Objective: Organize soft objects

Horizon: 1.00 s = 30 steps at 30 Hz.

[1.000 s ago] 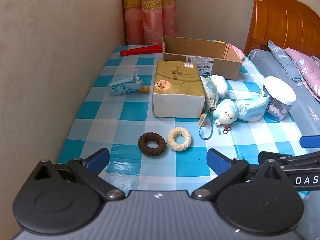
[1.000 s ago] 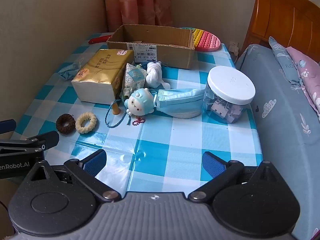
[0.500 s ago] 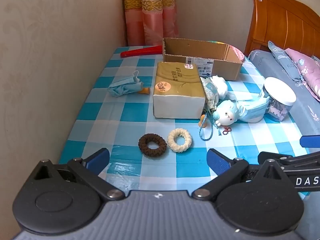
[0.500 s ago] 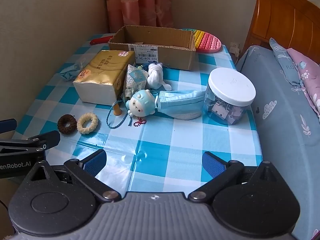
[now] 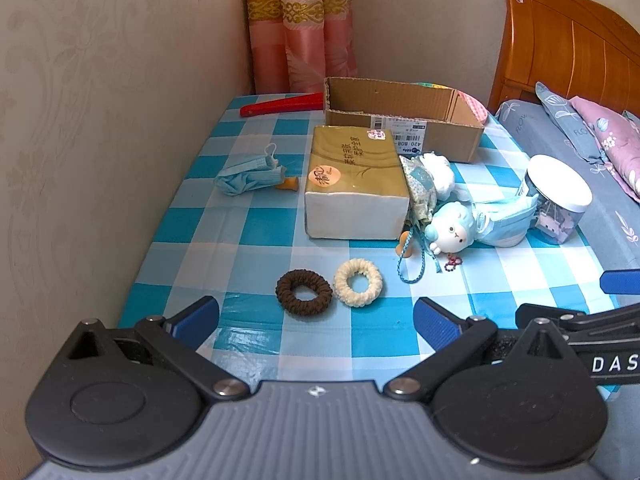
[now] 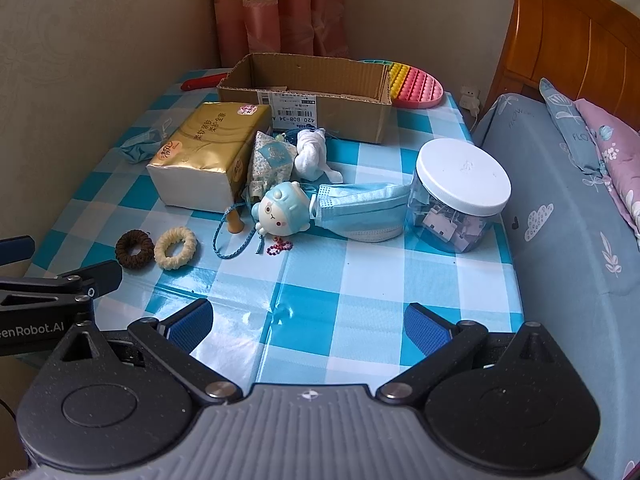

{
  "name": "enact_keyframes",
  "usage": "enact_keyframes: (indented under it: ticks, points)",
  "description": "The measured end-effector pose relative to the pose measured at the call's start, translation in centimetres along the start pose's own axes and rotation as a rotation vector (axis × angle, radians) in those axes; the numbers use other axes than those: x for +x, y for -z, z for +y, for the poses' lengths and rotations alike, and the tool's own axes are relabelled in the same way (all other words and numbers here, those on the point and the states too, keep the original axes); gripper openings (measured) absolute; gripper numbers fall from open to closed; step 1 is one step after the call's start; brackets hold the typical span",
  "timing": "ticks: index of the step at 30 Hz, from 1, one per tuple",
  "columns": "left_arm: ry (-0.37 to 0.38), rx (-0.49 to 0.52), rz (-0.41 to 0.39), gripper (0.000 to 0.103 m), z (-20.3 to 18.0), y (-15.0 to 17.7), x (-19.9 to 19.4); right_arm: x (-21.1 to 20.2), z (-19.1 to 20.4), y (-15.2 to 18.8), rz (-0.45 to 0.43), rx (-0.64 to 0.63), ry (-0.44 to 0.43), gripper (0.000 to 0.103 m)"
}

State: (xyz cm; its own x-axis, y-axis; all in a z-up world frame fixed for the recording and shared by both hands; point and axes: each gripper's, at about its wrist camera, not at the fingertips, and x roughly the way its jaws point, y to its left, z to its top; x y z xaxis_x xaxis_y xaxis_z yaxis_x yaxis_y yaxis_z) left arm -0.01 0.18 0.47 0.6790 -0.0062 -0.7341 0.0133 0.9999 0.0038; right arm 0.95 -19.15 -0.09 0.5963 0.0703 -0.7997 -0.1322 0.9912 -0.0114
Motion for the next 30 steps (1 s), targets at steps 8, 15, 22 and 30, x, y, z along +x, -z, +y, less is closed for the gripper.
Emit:
enact_keyframes:
  ticks: [8, 15, 22, 30]
  points:
    - [-0.002, 0.002, -0.005, 0.102, -0.12, -0.31, -0.13, -0.04, 0.08, 0.00, -0.005, -0.002, 0.000, 0.103]
    - [0.002, 0.000, -0.012, 0.102, -0.10, -0.34, -0.11, -0.16, 0.13, -0.06, -0.007, -0.004, 0.000, 0.103]
    - [0.001, 0.001, -0.014, 0.102, -0.20, -0.34, -0.21, -0.23, 0.17, -0.08, -0.010, -0.007, -0.001, 0.103]
    - [0.003, 0.001, -0.015, 0.102, -0.25, -0.37, -0.24, -0.22, 0.17, -0.10, -0.014, -0.007, -0.006, 0.103]
